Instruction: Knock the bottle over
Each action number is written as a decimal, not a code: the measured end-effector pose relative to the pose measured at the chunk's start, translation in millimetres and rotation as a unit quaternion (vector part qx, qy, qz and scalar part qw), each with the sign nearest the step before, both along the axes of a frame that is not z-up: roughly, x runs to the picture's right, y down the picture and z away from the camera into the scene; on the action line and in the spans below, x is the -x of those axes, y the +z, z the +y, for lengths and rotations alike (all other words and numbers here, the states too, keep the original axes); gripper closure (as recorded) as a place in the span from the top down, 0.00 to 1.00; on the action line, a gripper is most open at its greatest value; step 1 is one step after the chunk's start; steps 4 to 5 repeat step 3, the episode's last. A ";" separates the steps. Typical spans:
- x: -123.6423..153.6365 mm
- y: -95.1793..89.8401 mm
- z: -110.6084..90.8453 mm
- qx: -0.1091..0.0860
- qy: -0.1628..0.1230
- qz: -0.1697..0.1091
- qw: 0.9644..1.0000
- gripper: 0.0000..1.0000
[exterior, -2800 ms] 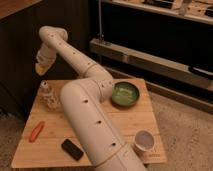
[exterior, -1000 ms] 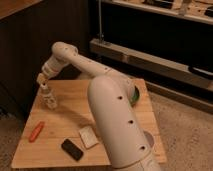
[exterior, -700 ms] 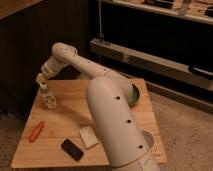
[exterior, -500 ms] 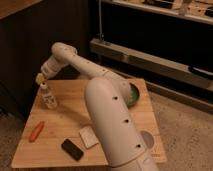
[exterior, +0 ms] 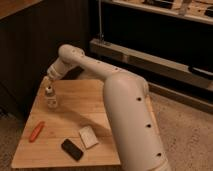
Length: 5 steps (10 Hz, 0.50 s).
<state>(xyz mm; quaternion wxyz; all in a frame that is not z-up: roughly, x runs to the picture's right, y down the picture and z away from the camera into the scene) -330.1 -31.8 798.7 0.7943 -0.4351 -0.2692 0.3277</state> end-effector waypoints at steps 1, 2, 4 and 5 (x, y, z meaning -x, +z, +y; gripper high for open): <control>-0.9 -6.7 5.0 -0.003 -0.002 -0.001 1.000 0.02; -2.6 -15.9 14.1 -0.004 -0.002 -0.002 1.000 0.02; -6.7 -20.4 20.4 -0.004 0.000 -0.002 1.000 0.02; -6.7 -20.4 20.4 -0.004 0.000 -0.002 1.000 0.02</control>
